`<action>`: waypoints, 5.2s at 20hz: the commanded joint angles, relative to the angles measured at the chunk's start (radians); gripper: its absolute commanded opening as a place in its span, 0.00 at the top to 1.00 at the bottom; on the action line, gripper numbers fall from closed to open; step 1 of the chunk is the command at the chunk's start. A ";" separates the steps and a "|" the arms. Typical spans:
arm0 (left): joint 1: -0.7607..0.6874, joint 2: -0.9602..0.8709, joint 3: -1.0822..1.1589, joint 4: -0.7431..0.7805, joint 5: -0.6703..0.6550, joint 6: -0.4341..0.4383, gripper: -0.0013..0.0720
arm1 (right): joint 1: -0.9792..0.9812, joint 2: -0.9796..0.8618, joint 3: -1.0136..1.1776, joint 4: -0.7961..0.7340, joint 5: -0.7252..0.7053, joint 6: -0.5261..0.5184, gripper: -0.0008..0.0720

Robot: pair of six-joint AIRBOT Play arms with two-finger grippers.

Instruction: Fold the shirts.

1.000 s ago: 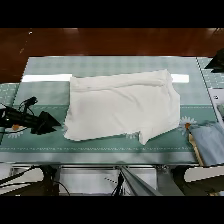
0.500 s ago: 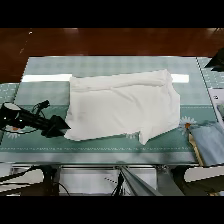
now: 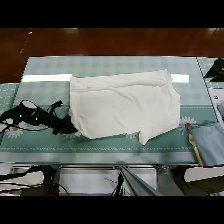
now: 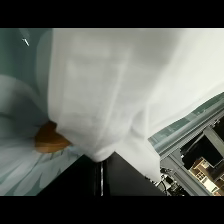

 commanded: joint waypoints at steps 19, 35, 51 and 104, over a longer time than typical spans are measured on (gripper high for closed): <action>-0.005 0.013 0.033 -0.039 0.043 0.034 0.96 | 0.124 0.281 -1.047 0.183 -0.551 -0.097 0.94; -0.005 0.737 1.258 0.178 0.179 -0.168 0.96 | 0.164 0.882 0.155 0.038 -0.722 0.065 0.95; -0.006 0.656 1.118 0.507 -0.579 -0.321 0.96 | 0.165 0.593 0.217 -0.047 0.145 0.123 0.95; 0.324 0.001 0.383 0.316 -0.248 -0.140 0.14 | 0.085 0.042 -0.274 -0.056 -0.080 0.020 0.29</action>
